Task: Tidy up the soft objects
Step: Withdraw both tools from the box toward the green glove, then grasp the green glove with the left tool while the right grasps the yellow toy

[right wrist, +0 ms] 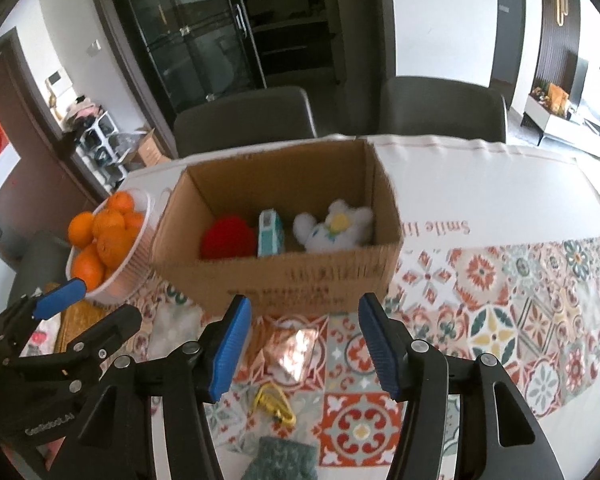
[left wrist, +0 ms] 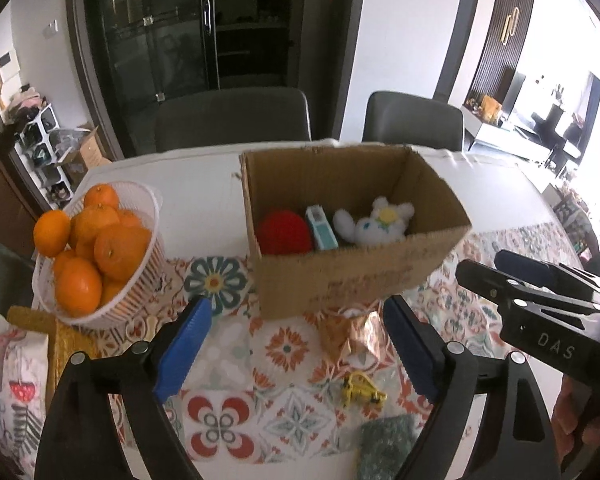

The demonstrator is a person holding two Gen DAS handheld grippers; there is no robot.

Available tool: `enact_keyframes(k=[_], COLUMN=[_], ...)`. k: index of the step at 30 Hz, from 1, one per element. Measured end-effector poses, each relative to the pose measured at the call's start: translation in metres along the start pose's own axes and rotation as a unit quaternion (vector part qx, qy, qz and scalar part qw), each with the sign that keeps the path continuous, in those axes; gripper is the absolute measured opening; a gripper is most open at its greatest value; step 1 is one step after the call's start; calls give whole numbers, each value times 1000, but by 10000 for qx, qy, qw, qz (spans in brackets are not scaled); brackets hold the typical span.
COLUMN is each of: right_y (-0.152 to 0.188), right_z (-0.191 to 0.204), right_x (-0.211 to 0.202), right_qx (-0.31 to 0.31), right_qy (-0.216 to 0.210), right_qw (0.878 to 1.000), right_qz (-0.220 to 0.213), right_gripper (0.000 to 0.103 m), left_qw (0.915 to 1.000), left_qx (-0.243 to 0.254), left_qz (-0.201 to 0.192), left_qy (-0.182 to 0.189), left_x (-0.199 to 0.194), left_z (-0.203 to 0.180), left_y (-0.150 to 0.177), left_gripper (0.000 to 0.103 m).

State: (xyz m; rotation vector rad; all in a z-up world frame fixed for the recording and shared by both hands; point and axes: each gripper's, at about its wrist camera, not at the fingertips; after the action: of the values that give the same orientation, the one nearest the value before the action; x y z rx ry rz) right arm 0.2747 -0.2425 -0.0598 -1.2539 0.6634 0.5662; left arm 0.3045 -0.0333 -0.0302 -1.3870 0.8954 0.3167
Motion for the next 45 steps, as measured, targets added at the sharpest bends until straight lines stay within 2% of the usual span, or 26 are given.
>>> enact_keyframes(k=[6, 19, 27, 35, 41, 45], right_y=[25, 72, 92, 103, 111, 115], right_z=[3, 2, -5, -10, -12, -13], right_x=[-1, 3, 12, 31, 50, 63], right_qx=[-310, -1219, -1579, -2012, -2256, -2273], right_qy=[-245, -798, -1113, -1371, -1568, -1673], right_qw=[9991, 9881, 9777, 9620, 9491, 9450], right_qz=[134, 494, 828, 1239, 1540, 1651], right_gripper=[57, 57, 57, 57, 57, 57], left_qw=[9997, 9973, 9913, 9850, 9838, 9861], left_qx=[128, -115, -558, -729, -789, -699], left_qz=[146, 718, 1160, 1495, 1567, 1497], left_qy=[-145, -19, 260, 454, 379, 181], left_x=[-9, -13, -6, 8, 19, 25], left_z=[-8, -33, -50, -79, -94, -101], left_y=[32, 101, 137, 164, 176, 181], left_gripper=[88, 88, 88, 87, 87, 88])
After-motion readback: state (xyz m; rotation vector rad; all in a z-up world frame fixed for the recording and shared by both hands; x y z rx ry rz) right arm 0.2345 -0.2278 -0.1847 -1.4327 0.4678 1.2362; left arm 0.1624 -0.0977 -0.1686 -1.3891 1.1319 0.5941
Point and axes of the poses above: each gripper's, at about its wrist camera, not at the fingertips, and x roughly the way its jaws point, z to its left, y to its underside, and after that the axes turned 10 degrees about -z, right-handed
